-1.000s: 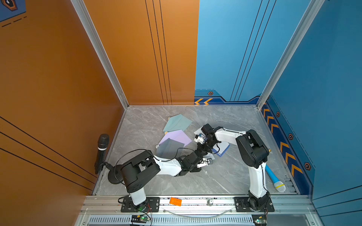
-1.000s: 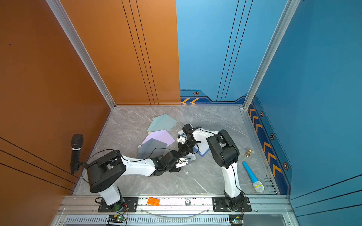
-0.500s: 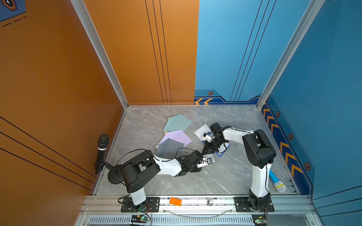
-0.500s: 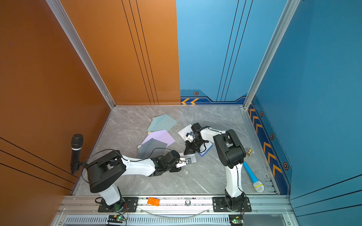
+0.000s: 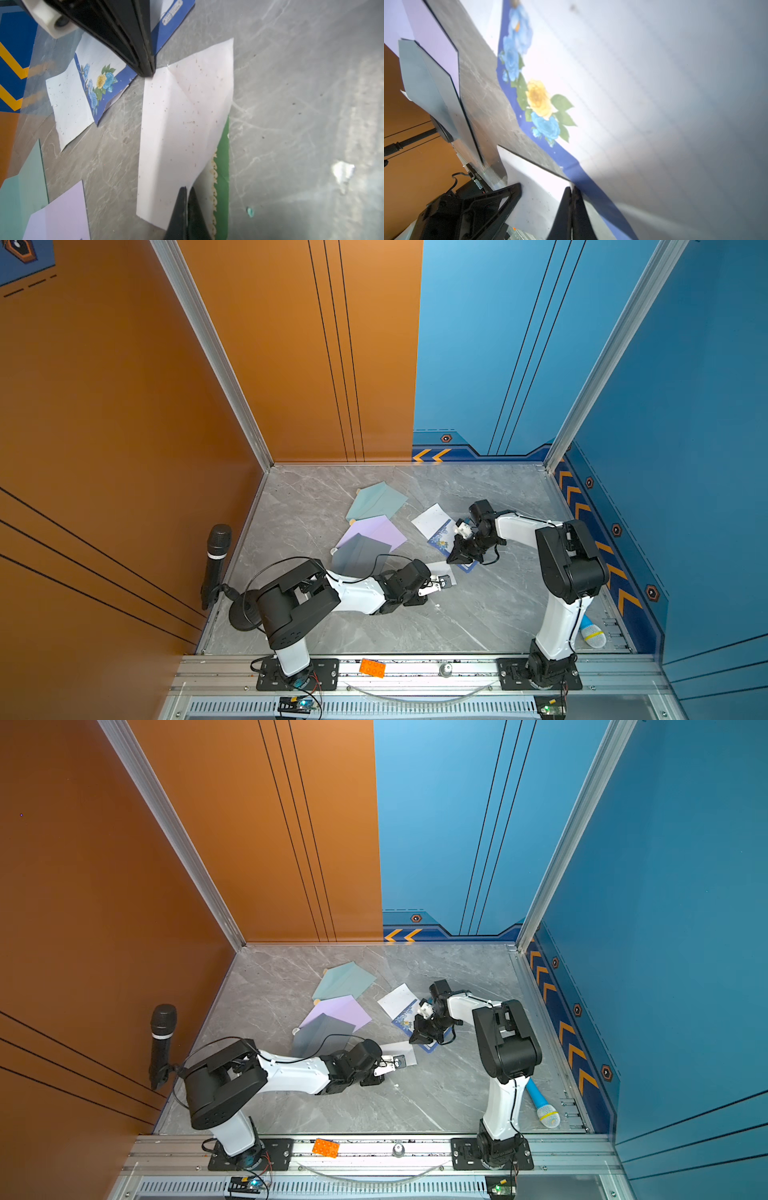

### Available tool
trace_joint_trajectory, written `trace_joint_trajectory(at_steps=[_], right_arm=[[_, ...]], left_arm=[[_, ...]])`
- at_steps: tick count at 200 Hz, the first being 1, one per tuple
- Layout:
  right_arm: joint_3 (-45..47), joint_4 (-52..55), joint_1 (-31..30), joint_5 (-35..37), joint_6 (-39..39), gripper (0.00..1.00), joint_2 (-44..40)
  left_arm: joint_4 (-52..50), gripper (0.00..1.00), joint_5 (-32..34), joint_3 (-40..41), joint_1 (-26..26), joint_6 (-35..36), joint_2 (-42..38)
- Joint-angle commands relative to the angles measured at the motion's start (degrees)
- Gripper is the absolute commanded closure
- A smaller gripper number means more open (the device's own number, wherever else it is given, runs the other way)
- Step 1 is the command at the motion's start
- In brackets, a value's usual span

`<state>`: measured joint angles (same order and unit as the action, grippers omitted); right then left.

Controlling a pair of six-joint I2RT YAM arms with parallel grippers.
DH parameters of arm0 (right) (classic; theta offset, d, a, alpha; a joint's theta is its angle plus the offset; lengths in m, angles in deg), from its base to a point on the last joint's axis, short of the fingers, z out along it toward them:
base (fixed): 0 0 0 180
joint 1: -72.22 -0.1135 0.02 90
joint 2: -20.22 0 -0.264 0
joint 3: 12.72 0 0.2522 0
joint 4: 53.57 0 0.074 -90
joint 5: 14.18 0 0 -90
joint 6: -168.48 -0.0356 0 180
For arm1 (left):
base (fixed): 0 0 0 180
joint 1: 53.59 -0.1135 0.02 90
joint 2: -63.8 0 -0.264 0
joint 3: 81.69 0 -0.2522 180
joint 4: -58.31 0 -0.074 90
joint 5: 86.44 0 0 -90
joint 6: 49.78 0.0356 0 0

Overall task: Fold the letter paper in half and place it into the envelope
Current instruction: Fold the letter paper at the center of the board, then pick up the letter paper from the center of the board.

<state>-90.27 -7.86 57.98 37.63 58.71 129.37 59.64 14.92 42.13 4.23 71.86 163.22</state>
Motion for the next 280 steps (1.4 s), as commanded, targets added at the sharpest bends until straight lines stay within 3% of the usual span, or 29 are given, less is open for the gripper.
trace_joint_trajectory(at_steps=[1, 42, 93, 153, 232, 268, 280], right_arm=[[1.97, -0.29, 1.16, 2.78, -0.93, 0.93, -2.15], [5.86, -4.73, 1.34, -3.43, -0.95, 0.84, -8.74], [14.15, -9.44, -0.33, -3.5, -8.47, 0.63, -17.21], [22.1, -20.09, -3.97, -3.1, -17.27, 0.55, -18.65], [21.78, -24.47, -5.01, -3.62, -19.6, 0.53, -15.64], [21.69, -25.43, -5.05, -4.04, -19.48, 0.59, -14.22], [21.69, -25.92, -5.1, -4.34, -19.45, 0.67, -13.95]], left_arm=[[-5.08, 1.0, 0.75, 1.85, 0.36, -1.34, 0.52], [-3.35, 1.0, 1.93, 2.76, 0.19, -4.26, -0.23], [-0.03, 1.0, 1.61, 4.42, 0.14, -7.98, -1.46], [0.98, 1.0, 1.1, 5.16, 0.27, -8.81, -1.69], [0.99, 1.0, 1.41, 5.06, 0.54, -8.35, -1.33], [0.96, 1.0, 2.17, 5.02, 0.89, -8.21, -1.09], [0.98, 0.96, 2.35, 4.99, 1.04, -8.23, -1.07]])
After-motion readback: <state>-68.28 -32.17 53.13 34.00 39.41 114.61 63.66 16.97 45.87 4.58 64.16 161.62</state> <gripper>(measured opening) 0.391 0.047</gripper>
